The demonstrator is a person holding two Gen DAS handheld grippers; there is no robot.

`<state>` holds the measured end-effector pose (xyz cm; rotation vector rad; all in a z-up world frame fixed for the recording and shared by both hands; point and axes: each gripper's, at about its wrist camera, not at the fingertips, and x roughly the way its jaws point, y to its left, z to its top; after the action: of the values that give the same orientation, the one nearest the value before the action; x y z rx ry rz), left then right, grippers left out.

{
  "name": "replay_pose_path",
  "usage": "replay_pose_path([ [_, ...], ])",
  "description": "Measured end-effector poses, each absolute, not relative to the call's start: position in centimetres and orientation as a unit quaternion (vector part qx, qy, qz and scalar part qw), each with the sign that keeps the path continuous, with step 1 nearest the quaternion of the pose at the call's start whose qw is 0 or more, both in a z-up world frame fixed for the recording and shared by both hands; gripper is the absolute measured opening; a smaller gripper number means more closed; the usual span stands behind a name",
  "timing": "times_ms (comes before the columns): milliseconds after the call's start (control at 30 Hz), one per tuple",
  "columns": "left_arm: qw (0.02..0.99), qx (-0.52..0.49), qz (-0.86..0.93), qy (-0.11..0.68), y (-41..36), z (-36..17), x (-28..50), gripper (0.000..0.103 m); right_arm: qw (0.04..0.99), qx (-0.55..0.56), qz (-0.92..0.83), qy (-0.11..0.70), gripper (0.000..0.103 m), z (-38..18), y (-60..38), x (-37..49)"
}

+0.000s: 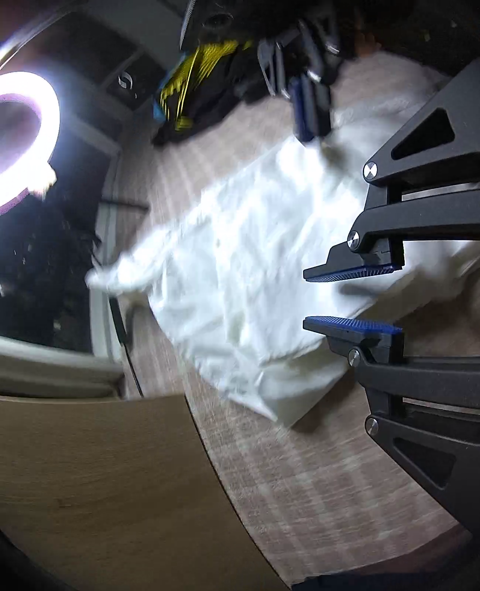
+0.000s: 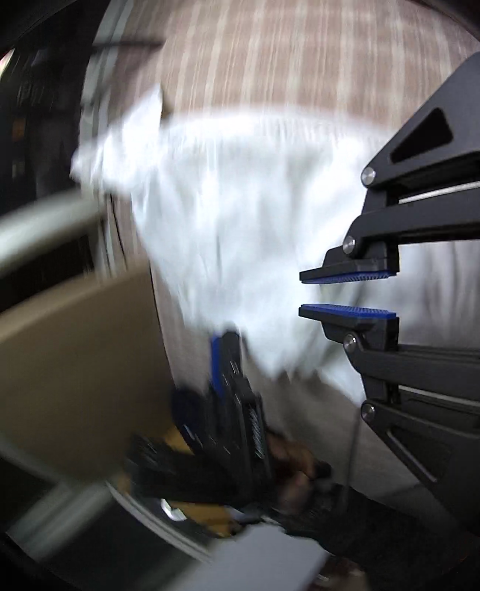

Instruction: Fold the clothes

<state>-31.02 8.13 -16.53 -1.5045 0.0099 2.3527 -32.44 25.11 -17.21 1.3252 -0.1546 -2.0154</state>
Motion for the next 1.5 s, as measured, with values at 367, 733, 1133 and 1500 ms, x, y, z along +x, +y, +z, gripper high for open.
replay_pose_path([
  [367,0.212,-0.506,0.836,-0.007,5.4,-10.0,-25.4,0.024,0.298,0.525,-0.793,-0.077,0.012,-15.7,33.4,-31.6],
  [733,0.274,-0.575,0.770,-0.025,3.2,-8.9,-8.2,0.024,0.222,0.575,-0.782,-0.097,0.017,-12.4,39.8,-14.5],
  [1133,0.272,-0.617,0.735,-0.069,7.9,-16.0,0.1,0.037,0.165,0.592,-0.787,-0.053,0.063,-18.7,36.2,-4.9],
  [1500,0.245,-0.630,0.736,-0.029,12.2,-17.5,2.0,0.039,0.166,0.576,-0.800,0.020,0.062,-20.7,33.9,-2.1],
])
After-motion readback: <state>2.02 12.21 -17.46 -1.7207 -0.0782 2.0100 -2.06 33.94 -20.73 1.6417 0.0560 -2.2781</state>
